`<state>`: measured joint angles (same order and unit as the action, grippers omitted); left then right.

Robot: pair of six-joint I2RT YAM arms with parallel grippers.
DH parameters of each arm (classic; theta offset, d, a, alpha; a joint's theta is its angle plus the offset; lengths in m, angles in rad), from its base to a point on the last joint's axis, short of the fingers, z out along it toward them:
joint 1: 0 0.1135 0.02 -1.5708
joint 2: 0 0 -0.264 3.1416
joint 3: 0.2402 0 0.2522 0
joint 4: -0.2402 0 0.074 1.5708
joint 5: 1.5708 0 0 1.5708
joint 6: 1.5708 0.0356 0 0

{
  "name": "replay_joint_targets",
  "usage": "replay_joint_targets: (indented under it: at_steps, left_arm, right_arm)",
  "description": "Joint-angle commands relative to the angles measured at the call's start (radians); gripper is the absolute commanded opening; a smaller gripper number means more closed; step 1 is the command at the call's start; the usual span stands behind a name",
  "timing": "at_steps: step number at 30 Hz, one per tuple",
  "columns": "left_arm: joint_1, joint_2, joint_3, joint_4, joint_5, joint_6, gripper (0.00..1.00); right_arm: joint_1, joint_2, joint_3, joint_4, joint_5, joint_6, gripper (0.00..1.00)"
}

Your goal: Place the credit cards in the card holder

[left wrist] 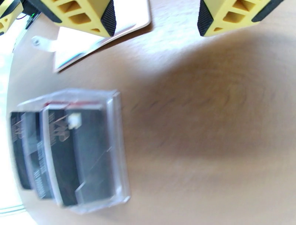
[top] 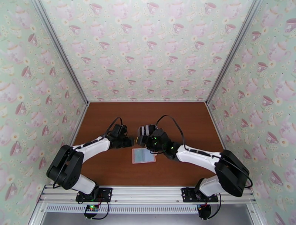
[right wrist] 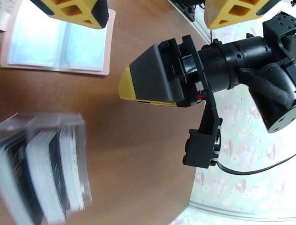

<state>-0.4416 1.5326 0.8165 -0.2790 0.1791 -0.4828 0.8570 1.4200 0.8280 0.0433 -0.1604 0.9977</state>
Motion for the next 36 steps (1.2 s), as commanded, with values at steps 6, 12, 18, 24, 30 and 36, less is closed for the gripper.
replay_joint_targets:
  at_steps: [6,12,18,24,30,36]
  left_arm:
    - [0.021,0.035,0.111,0.101,0.009,-0.073,0.69]
    - [0.037,0.117,0.174,0.151,0.019,-0.101,0.74]
    - [0.055,0.187,0.198,0.211,0.044,-0.103,0.77]
    - [0.054,0.202,0.189,0.247,0.055,-0.085,0.77]
    - [0.052,0.237,0.192,0.237,0.113,-0.076,0.74]
    - [0.048,0.25,0.196,0.223,0.131,-0.068,0.68]
  right_arm:
    - [-0.03,-0.073,0.128,-0.326,0.152,-0.18,0.76]
    - [-0.056,-0.071,0.201,-0.465,0.242,-0.256,0.86]
    - [-0.096,-0.056,0.222,-0.505,0.273,-0.305,1.0]
    - [-0.115,0.022,0.282,-0.57,0.332,-0.37,0.97]
    - [-0.143,0.139,0.389,-0.607,0.367,-0.425,0.91]
    - [-0.169,0.247,0.492,-0.619,0.348,-0.461,0.72]
